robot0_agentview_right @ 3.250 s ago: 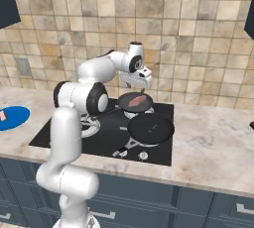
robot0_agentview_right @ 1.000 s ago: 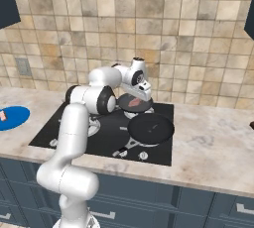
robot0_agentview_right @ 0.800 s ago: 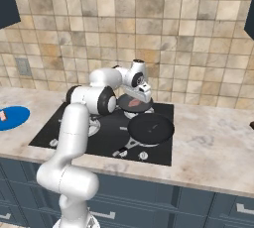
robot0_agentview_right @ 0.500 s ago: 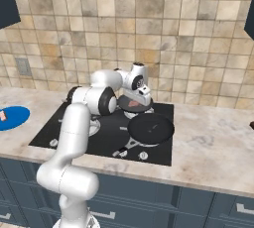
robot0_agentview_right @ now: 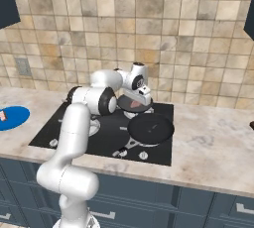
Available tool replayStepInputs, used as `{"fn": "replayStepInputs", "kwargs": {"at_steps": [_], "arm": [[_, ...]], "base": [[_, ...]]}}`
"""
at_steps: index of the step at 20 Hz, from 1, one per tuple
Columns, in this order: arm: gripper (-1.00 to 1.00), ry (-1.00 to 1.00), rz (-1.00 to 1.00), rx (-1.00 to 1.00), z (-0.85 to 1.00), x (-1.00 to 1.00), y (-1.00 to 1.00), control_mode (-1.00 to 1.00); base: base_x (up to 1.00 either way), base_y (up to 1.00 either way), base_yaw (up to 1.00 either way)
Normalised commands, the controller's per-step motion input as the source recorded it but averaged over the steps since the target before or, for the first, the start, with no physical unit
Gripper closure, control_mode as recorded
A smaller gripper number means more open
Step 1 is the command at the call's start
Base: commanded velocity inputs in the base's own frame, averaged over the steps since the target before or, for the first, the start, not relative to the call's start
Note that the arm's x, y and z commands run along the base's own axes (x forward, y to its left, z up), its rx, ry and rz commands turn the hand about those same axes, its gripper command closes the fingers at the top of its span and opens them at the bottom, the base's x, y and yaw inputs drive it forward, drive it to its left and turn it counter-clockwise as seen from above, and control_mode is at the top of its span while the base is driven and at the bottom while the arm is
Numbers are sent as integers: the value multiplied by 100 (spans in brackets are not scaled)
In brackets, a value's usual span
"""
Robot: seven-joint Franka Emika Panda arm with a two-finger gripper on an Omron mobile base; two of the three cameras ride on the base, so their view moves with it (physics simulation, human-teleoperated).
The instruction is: Place one of the steaks on the plate and the other in the bowl. Then place the bowl in the fridge.
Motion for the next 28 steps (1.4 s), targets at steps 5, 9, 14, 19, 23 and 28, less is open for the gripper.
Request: {"fn": "replayStepInputs", "kwargs": {"at_steps": [5, 9, 14, 19, 23, 28], "arm": [[100, -21, 4, -8, 52, -46, 31, -100], [100, -14, 29, -10, 95, -99, 60, -100], [100, -1, 36, -2, 44, -100, 63, -100], [100, -3, 31, 0, 26, -100, 75, -100], [100, -4, 27, 6, 66, -100, 79, -100], [100, 0, 29, 7, 21, -95, 100, -100]], "base": [[0, 0, 0], [0, 0, 0], [0, 0, 0], [0, 0, 0], [0, 0, 0], [0, 0, 0]]}}
